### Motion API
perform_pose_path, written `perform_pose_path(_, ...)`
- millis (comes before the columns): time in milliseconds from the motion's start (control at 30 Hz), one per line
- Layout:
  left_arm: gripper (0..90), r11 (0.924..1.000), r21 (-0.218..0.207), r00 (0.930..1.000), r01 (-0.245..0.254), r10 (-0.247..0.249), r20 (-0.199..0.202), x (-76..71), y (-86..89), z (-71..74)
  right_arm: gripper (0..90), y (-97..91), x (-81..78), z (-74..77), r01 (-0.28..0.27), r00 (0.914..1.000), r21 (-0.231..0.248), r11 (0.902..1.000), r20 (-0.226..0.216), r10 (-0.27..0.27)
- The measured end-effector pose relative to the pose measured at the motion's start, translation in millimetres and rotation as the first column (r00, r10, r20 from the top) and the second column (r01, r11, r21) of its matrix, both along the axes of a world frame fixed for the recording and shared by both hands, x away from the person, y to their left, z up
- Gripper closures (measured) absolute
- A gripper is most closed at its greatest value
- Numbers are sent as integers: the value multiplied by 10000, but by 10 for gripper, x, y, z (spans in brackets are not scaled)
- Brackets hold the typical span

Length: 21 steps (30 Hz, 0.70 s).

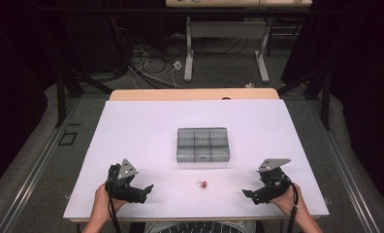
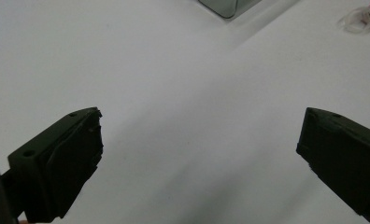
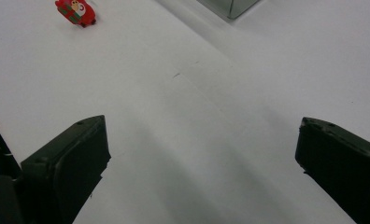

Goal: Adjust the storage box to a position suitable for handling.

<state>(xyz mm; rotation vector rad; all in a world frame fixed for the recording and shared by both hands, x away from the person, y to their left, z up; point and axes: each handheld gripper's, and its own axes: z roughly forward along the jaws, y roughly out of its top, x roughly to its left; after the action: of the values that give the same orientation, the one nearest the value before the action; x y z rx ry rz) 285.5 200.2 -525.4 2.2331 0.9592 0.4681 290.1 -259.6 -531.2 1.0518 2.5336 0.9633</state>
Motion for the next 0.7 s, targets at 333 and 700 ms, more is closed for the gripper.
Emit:
perform_pose_path(333, 0, 10000, -18, 10000, 82, -82, 7, 22, -21, -21, 0, 29, 36, -20, -36, 9996, -82, 10000, -265, 34)
perform_pose_path(700, 0, 10000, 98, 10000, 15, -16, 95, 20, -45, -23, 0, 112, 169, -10, -57, 9995, -177, 9998, -302, 51)
